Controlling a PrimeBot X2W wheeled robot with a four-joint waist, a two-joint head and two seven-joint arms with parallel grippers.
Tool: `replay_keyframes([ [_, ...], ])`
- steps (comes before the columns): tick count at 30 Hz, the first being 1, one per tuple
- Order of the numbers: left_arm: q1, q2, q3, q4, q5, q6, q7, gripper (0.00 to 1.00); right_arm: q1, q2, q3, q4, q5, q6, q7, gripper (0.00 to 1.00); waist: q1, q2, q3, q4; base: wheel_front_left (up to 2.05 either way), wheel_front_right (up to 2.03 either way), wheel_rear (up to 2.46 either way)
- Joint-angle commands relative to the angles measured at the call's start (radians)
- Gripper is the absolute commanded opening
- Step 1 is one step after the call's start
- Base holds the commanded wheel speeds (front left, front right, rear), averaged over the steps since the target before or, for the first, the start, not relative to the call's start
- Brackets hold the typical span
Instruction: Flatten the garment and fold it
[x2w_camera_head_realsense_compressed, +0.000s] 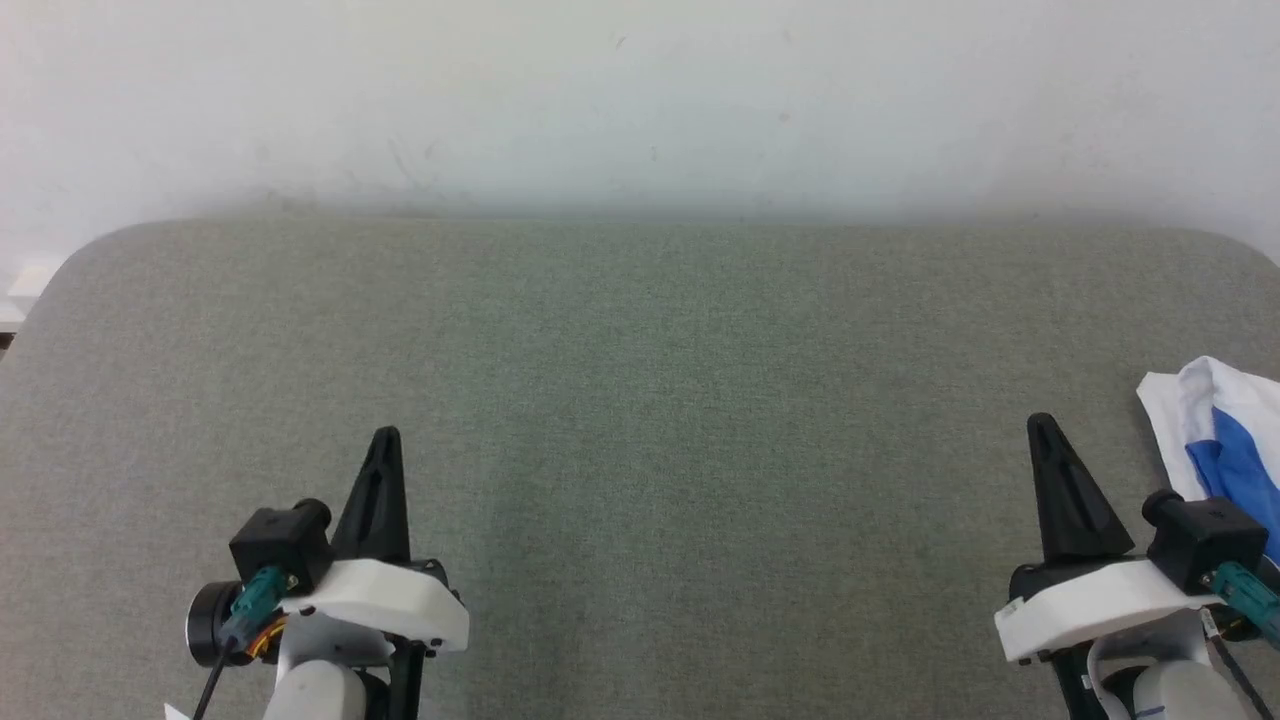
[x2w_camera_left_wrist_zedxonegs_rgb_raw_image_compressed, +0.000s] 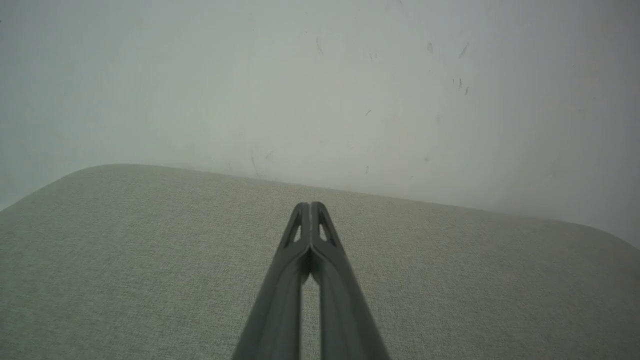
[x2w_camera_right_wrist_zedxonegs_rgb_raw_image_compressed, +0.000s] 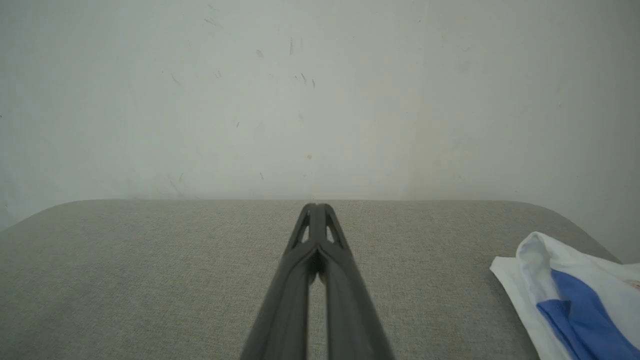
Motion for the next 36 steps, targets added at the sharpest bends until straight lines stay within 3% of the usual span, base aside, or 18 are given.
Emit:
replay_keyframes([
  [1, 0.013, -0.002, 0.003, -0.012, 0.016, -0.002, 0.007, 0.00, 0.010, 0.001, 0.005, -0.007, -0.011, -0.001, 0.008, 0.00, -0.0001, 0.0000, 0.000, -0.001, 0.00, 0.00, 0.00],
  [36, 0.046, -0.003, 0.009, -0.081, 0.085, -0.005, 0.076, 0.00, 0.019, 0.002, 0.022, -0.050, -0.066, -0.001, 0.078, 0.00, -0.0001, 0.0000, -0.006, -0.020, 0.00, 0.00, 0.00],
])
